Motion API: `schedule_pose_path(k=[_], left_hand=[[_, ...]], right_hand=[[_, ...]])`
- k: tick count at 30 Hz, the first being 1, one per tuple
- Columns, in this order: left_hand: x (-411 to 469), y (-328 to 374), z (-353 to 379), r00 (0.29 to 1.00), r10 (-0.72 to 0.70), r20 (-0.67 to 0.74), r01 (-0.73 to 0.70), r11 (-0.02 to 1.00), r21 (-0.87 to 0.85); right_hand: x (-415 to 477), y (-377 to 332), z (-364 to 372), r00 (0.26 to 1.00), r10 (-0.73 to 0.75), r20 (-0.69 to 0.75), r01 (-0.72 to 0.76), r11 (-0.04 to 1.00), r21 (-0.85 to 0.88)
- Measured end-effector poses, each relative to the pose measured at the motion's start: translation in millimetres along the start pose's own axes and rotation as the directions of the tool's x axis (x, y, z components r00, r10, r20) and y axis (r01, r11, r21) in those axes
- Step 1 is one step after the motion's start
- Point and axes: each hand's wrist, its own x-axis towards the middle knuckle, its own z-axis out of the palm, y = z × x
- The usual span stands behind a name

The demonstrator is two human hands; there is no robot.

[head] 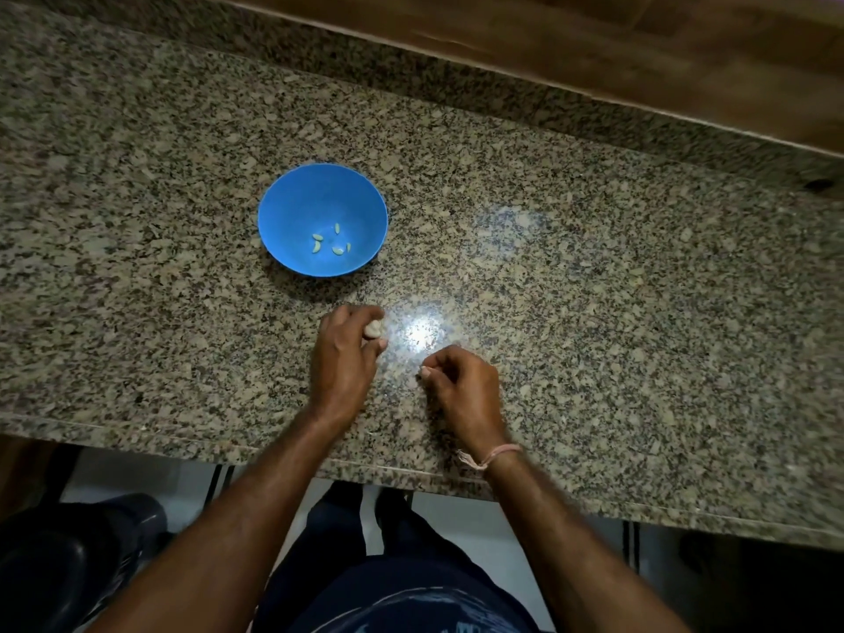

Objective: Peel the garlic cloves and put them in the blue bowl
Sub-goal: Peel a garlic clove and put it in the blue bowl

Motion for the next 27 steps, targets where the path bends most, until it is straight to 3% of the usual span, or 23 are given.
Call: schedule_pose_path(k=[3, 6, 11, 18, 20, 22, 24, 27], left_hand=[[-16, -4, 3, 0.998, 0.033, -0.055, -0.026, 0.993, 0.116], [-38, -3, 8, 0.995, 0.032, -0.09, -0.019, 0.99, 0.141], [-46, -10, 14, 1.0, 0.009, 0.011, -0.011, 0.992, 0.128], [-46, -12, 15, 0.999, 0.02, 0.033, -0.025, 0.984, 0.177], [-45, -9, 13, 0.999, 0.007, 0.044, -0.013, 0.988, 0.155], [-42, -2, 10, 0.993, -0.066, 0.094, 0.065, 0.998, 0.015], [-39, 7, 7, 0.969, -0.174, 0.176, 0.21, 0.955, -0.21], [-38, 16, 3, 0.952, -0.23, 0.204, 0.292, 0.883, -0.368]], right_hand=[[-3, 4, 9, 0.989, -0.146, -0.008, 0.139, 0.954, -0.264], [-5, 8, 13, 0.963, -0.27, -0.013, 0.241, 0.882, -0.405], [-2, 10, 17, 0.938, -0.344, -0.042, 0.282, 0.828, -0.485], [1, 9, 20, 0.93, -0.368, 0.003, 0.309, 0.776, -0.55], [3, 8, 16, 0.962, -0.274, 0.007, 0.25, 0.865, -0.436], [6, 3, 7, 0.995, -0.099, 0.026, 0.102, 0.986, -0.13], [7, -3, 1, 0.999, -0.007, 0.049, 0.0, 0.991, 0.134], [2, -9, 1, 0.995, 0.07, 0.077, -0.09, 0.948, 0.305]])
